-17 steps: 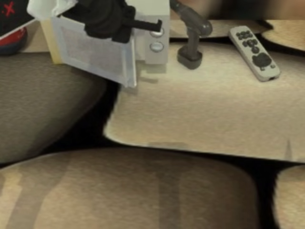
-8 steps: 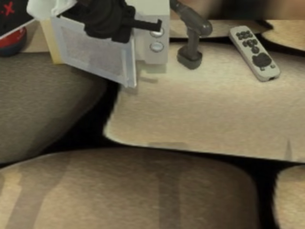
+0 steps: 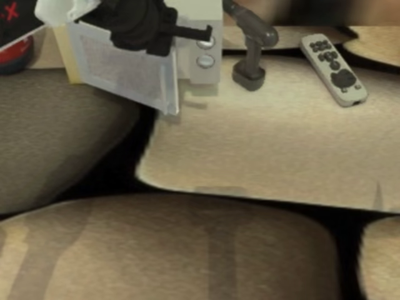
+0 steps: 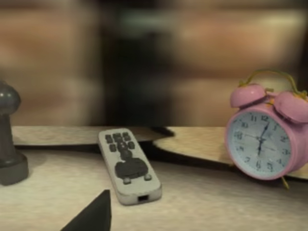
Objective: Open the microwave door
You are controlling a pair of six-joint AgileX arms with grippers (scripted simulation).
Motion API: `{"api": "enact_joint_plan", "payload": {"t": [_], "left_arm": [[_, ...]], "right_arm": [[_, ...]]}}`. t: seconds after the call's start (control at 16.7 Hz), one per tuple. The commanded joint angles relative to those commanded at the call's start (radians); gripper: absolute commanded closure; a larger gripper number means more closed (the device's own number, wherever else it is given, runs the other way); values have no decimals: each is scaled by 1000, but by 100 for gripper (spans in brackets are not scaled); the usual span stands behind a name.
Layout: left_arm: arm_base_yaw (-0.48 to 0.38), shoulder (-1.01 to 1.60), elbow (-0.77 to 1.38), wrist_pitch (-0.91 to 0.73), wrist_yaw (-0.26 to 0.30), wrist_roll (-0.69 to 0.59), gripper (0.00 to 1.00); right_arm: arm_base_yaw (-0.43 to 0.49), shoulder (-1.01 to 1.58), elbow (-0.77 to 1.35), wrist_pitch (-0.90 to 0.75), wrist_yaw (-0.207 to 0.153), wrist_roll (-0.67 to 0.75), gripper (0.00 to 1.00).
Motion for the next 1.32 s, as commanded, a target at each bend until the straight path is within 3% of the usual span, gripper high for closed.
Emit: {"api": "enact_joint_plan", "payload": {"t": [0.18,0.66,1.32], "left_arm": [[5,-47,64,11,-3,8,100],[32,-73,-98,31,68,118,100],[32,-73,-98,31,69,118,100]], "right_arm": [[0,0,0,0,0,0,0],[0,0,0,0,0,0,0],[0,0,0,0,0,0,0]]}}
